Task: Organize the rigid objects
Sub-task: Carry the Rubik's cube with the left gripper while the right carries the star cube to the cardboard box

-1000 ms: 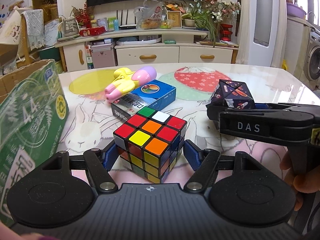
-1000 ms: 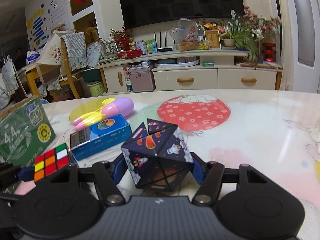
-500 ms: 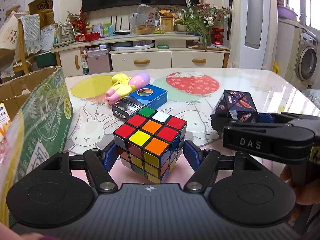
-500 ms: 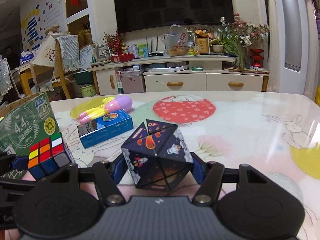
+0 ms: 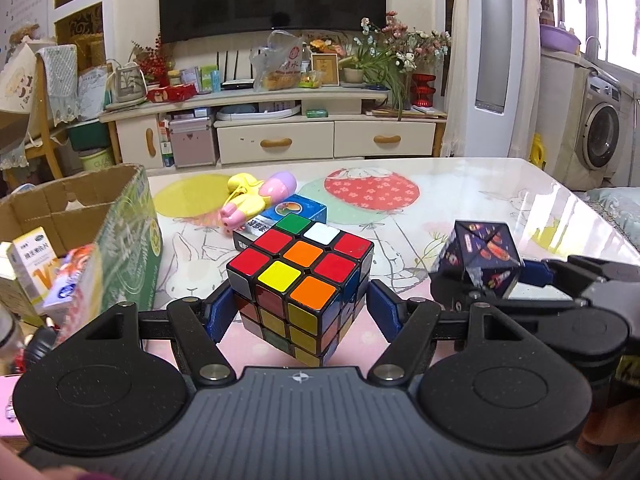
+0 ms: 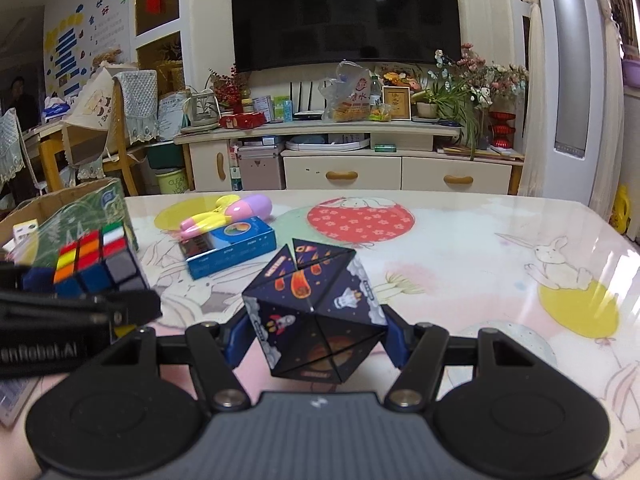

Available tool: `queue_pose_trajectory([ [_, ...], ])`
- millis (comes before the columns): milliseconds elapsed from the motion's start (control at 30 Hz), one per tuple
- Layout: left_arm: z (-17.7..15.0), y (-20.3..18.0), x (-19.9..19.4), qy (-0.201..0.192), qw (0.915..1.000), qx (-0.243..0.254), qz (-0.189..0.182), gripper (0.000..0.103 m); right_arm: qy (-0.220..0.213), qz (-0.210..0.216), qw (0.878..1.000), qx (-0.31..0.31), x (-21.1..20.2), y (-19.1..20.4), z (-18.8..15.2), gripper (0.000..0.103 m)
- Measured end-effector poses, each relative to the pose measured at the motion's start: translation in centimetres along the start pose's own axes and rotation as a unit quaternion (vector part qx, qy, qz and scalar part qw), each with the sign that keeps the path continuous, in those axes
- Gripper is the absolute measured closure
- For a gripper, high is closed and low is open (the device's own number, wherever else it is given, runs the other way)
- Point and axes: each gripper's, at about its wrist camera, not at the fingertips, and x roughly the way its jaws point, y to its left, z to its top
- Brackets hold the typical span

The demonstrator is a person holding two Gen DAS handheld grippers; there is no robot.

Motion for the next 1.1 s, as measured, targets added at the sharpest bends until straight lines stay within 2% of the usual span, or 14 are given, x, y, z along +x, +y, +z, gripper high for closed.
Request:
queue_pose_trajectory([
  [600, 1.5, 2.1, -3.5, -0.004, 1.0000, 0.006, 0.006, 0.016, -0.001, -0.003, 0.999, -0.037, -3.1, 3.0, -0.5, 0.039],
  [1100, 3.4, 7.5, -5.6, -0.027, 0.9975, -0.029, 0.058, 0.016, -0.030, 0.029, 0.996, -0.075, -5.1, 7.9, 2.0, 0.039],
])
